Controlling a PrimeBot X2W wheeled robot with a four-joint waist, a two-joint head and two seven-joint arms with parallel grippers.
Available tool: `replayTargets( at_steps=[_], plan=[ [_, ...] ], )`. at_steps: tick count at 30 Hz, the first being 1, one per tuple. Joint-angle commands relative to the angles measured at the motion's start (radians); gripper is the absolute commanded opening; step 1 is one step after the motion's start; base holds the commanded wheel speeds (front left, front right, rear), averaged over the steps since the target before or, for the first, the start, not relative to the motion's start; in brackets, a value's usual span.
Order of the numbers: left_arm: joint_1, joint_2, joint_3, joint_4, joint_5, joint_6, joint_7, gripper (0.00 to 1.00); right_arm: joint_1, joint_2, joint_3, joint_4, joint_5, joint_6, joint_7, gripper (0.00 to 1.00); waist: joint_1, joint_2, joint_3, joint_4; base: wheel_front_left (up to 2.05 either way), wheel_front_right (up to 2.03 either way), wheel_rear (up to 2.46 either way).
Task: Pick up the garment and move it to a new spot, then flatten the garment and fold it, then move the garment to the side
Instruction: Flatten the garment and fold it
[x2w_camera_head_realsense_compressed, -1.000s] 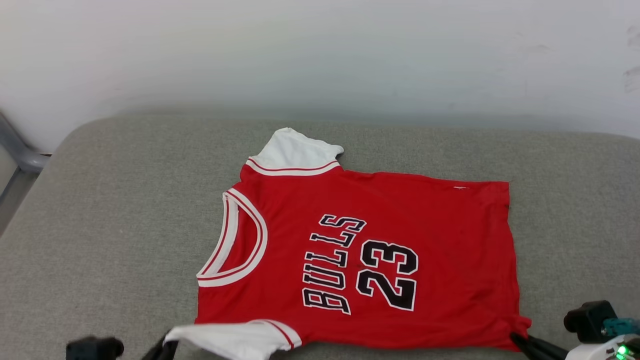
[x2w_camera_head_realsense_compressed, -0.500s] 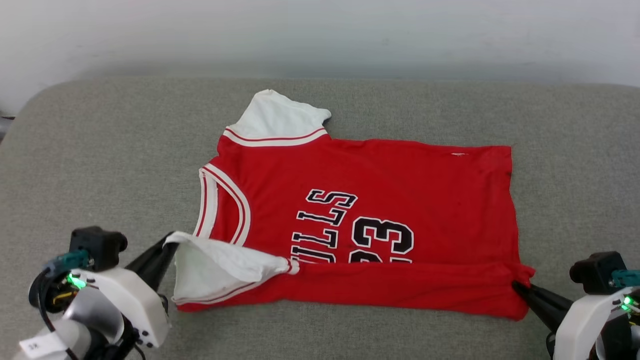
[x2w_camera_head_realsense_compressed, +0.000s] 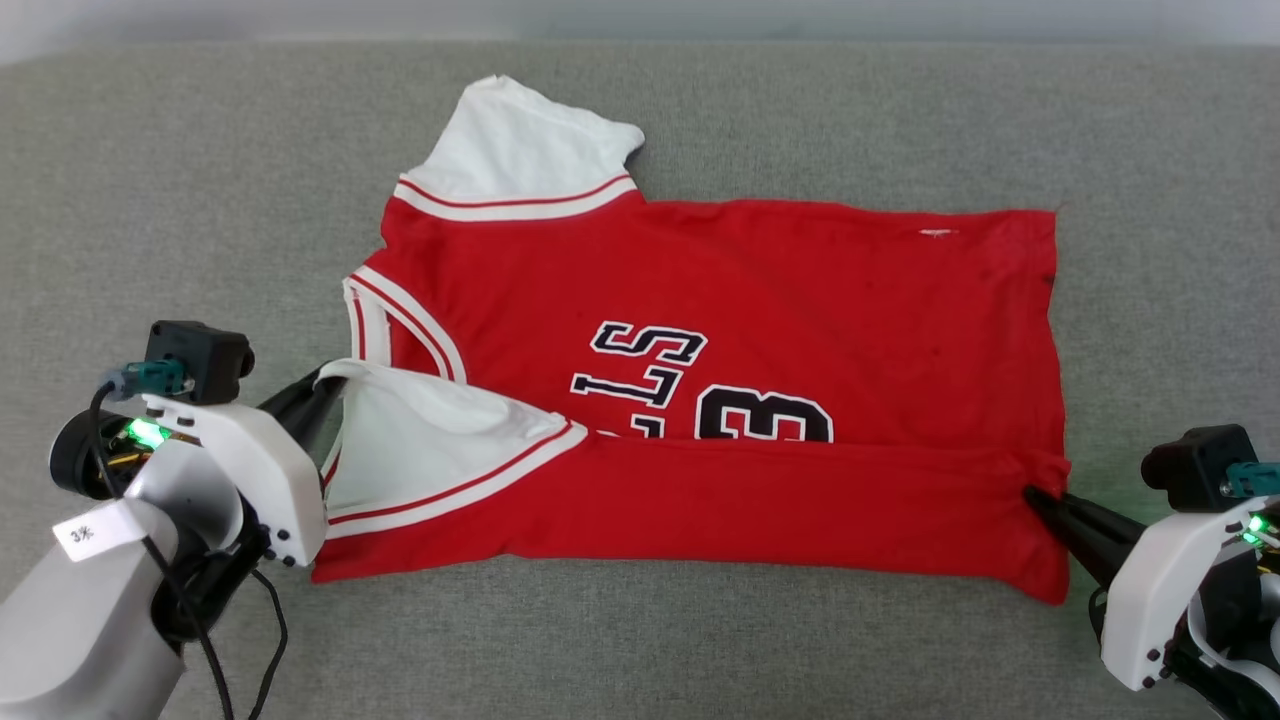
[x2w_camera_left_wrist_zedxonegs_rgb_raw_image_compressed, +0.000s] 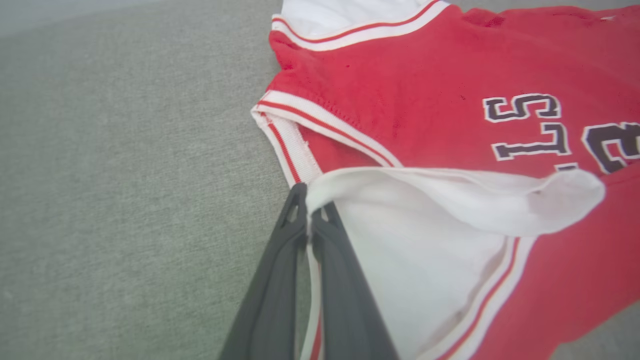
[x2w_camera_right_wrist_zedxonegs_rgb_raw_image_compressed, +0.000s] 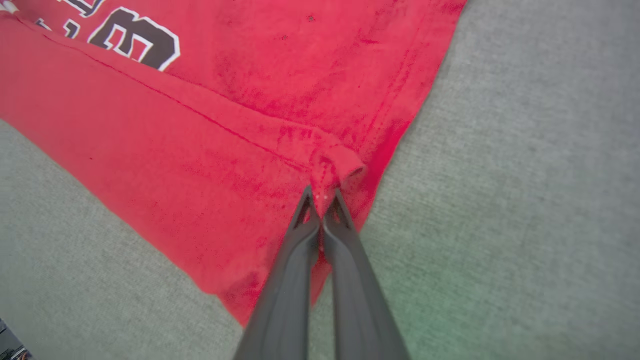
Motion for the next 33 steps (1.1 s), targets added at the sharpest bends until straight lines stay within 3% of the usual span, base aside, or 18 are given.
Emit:
replayTargets(
  at_steps=[1, 15, 16, 17, 18, 19, 27, 33],
  plan=[
    [-0.023, -0.012, -0.006, 0.031, 0.005, -0.006, 0.003, 0.0, -0.02, 0.006, 0.005, 0.007, -0.001, -0.001, 0.004, 0.0, -0.0002, 0.0, 0.025, -0.001, 0.0, 0.0, 0.0],
    [-0.093, -0.096, -0.091, 0.309, -0.003, -0.062, -0.019, 0.0, -0.036, 0.014, 0.028, 0.032, -0.007, -0.001, 0.018, 0.0, -0.0002, 0.0, 0.039, -0.007, 0.0, 0.0, 0.0],
    [-0.1, -0.098, -0.094, 0.319, 0.001, -0.062, -0.026, 0.1, -0.036, 0.018, 0.023, 0.032, -0.007, -0.001, 0.016, 0.0, -0.0002, 0.0, 0.033, -0.005, 0.0, 0.0, 0.0],
    [-0.106, -0.101, -0.095, 0.328, -0.002, -0.064, -0.032, 0.5, -0.034, 0.021, 0.019, 0.03, -0.005, -0.001, 0.016, 0.3, -0.0002, 0.0, 0.027, -0.003, 0.0, 0.0, 0.0],
    [-0.116, -0.099, -0.098, 0.333, 0.002, -0.065, -0.04, 1.0, -0.033, 0.025, 0.013, 0.025, -0.004, -0.001, 0.013, 0.49, -0.0002, 0.0, 0.019, -0.001, 0.0, 0.0, 0.0],
    [-0.124, -0.097, -0.101, 0.336, 0.005, -0.066, -0.045, 1.0, -0.03, 0.028, 0.006, 0.021, -0.006, -0.001, 0.008, 1.0, -0.0002, 0.0, 0.009, 0.002, 0.0, 0.0, 0.0],
    [-0.16, -0.056, -0.114, 0.308, -0.005, -0.071, -0.026, 1.0, 0.03, 0.045, -0.06, -0.022, -0.023, -0.001, -0.005, 1.0, -0.0002, 0.0, -0.082, 0.025, 0.0, 0.0, 0.0],
    [-0.171, -0.015, -0.138, 0.247, -0.068, -0.072, 0.131, 1.0, 0.077, 0.061, -0.096, -0.045, -0.041, -0.001, 0.011, 1.0, -0.0002, 0.0, -0.145, 0.041, 0.0, 0.0, 0.0]
  ],
)
